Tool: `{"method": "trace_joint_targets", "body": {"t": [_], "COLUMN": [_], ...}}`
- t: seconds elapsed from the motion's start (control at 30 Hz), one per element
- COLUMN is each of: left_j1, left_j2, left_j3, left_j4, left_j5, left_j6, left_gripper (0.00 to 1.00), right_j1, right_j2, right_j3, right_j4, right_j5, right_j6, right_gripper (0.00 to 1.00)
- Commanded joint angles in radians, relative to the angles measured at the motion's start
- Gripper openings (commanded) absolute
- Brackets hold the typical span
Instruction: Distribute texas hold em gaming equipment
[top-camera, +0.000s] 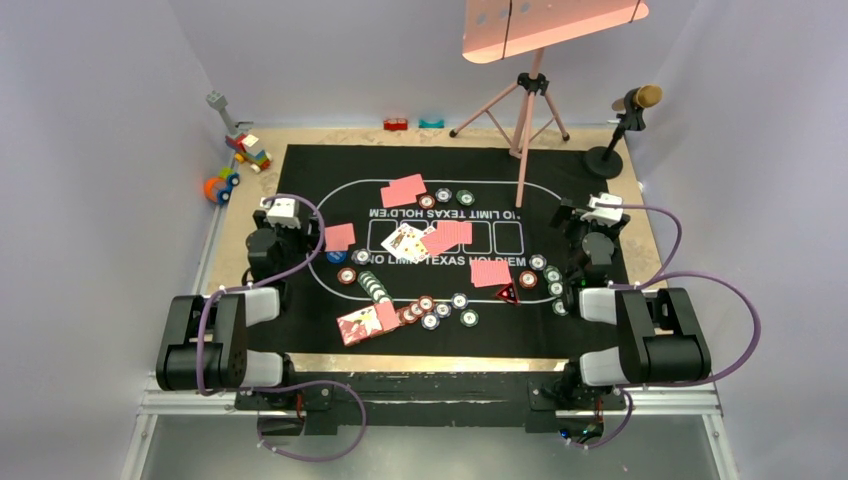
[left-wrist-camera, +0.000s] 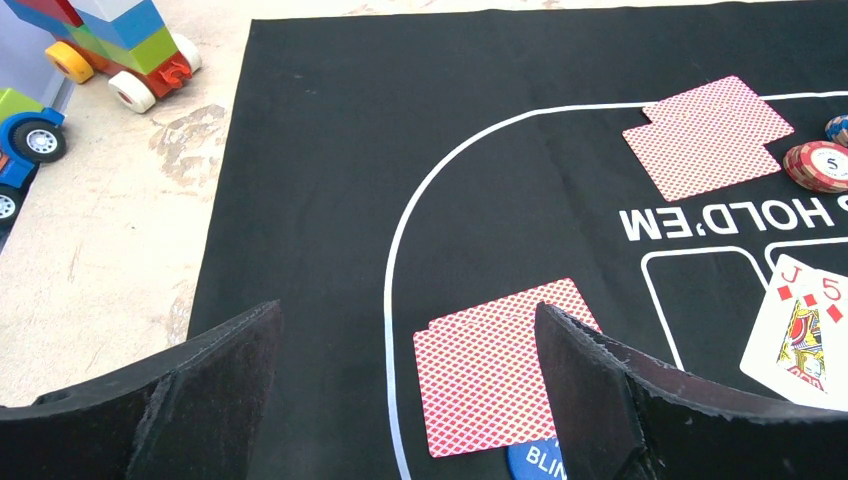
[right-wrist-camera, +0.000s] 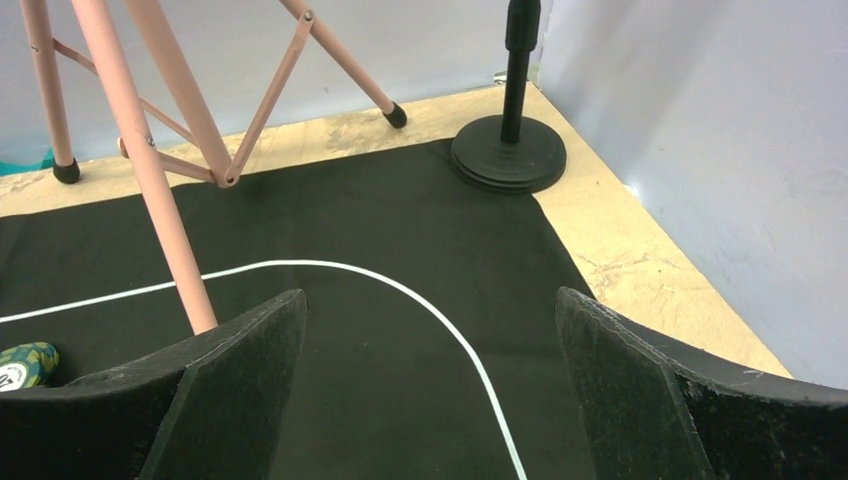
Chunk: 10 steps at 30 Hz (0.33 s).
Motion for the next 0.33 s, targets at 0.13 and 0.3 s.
{"method": "trace_joint_targets", "body": {"t": [0.13,0.3], "left_j1": [0.005,0.002], "left_j2": [-0.012,-0.015], "left_j3": [0.029,0.026], "left_j4": [0.014,0.017], "left_j5": [0.004,0.0], "left_j6": [0.011,0.012], "left_gripper": [1.0,1.0], "right_j1": [0.002,0.002], "right_j2": [-0.011,-0.011], "right_j3": [0.006,0.006], "right_j4": [0.019,0.019], "right_j5": [0.0,0.0], "right_j6": [-0.001,-0.001], "right_gripper": [0.98,0.98]}}
